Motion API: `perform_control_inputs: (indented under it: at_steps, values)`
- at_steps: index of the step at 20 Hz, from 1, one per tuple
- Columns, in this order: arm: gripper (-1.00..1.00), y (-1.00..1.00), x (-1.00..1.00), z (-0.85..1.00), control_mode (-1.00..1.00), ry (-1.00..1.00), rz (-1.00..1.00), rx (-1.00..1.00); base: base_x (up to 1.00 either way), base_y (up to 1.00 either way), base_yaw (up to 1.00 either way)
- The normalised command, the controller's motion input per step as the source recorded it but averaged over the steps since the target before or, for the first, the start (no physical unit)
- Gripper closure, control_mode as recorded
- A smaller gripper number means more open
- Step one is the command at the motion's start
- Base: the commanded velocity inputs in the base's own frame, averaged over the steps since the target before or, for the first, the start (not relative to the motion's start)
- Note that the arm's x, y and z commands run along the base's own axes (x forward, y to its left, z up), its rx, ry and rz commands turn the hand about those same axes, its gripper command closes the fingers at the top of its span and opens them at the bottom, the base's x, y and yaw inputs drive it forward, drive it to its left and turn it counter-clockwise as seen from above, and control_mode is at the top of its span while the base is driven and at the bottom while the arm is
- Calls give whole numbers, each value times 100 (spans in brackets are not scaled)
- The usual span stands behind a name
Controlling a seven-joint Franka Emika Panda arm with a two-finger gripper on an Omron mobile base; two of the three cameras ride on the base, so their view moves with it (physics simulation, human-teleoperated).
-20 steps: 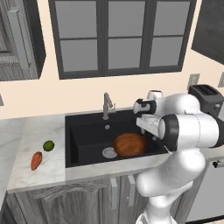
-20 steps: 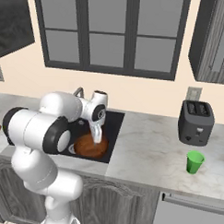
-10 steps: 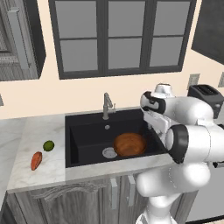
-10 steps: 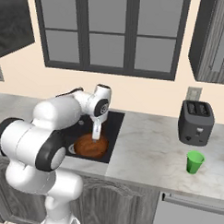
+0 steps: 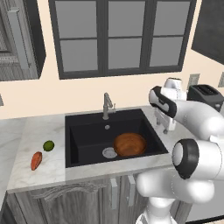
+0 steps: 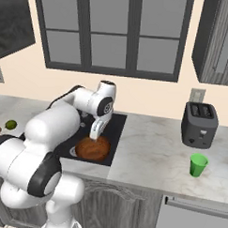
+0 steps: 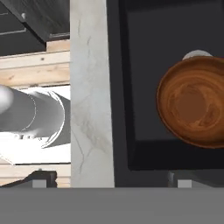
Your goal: Remove the lime and sweet potato from the sink. Then move the bowl and cup from the counter to the sink for washing.
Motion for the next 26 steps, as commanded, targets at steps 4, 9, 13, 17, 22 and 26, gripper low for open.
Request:
perform_control_inputs:
  at_steps: [4,9,13,17,22,26]
  values:
    - [-100,-11,-22,34,-100,-2,-38,-8,0,0,0]
    - [-100,-7,-20,28,-100,-2,-41,-13,0,0,0]
    - [-100,-2,-16,36,-100,-7,-38,-15,0,0,0]
    - [-100,-12,-18,29,-100,-4,-37,-19,0,0,0]
    - [-100,-18,-23,24,-100,-8,-34,-15,0,0,0]
    - [-100,-21,-22,23,-100,-5,-32,-9,0,0,0]
